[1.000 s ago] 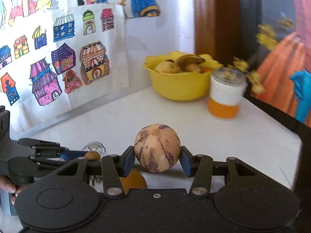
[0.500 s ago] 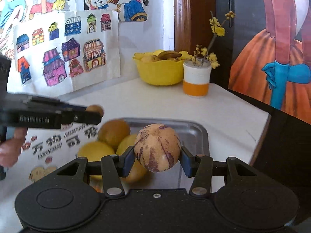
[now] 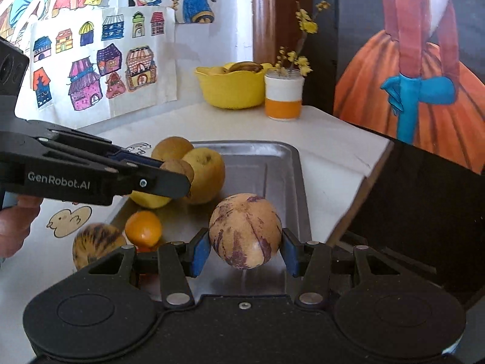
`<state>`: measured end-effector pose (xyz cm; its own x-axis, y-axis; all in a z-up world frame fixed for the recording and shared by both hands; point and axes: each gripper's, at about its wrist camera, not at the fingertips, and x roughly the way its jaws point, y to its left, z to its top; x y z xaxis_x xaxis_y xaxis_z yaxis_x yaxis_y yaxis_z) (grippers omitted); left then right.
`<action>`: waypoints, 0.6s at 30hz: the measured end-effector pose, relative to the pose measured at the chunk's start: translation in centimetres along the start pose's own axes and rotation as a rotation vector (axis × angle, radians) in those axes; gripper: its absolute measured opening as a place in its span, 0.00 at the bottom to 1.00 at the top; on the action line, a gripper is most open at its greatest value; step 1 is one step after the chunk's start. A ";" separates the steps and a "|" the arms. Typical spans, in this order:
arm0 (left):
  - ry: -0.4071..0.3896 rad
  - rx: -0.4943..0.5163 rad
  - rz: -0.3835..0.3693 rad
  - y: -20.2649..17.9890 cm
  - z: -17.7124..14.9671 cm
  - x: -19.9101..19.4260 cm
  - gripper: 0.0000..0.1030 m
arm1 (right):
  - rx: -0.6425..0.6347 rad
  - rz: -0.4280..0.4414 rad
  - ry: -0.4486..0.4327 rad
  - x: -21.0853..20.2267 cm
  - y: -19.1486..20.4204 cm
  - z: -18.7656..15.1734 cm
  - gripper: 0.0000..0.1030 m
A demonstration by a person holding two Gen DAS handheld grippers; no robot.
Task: Organize fruits
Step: 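Carry the pepino melon and kiwi into the tray and lower them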
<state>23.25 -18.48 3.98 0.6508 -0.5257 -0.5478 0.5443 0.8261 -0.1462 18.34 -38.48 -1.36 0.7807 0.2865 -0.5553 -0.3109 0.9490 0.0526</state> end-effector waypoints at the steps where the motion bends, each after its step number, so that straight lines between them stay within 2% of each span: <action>1: 0.006 0.004 -0.002 -0.3 -0.3 0.0 0.27 | 0.007 -0.002 -0.001 -0.2 -0.1 -0.2 0.50; 18: 0.084 0.022 0.021 -2.0 -1.4 1.3 0.27 | 0.034 0.000 -0.015 -0.9 -0.6 -1.5 0.50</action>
<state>22.27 -20.58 2.43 0.6160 -0.4887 -0.6179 0.5432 0.8315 -0.1161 16.96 -39.52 -2.13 0.7887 0.2882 -0.5430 -0.2926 0.9528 0.0807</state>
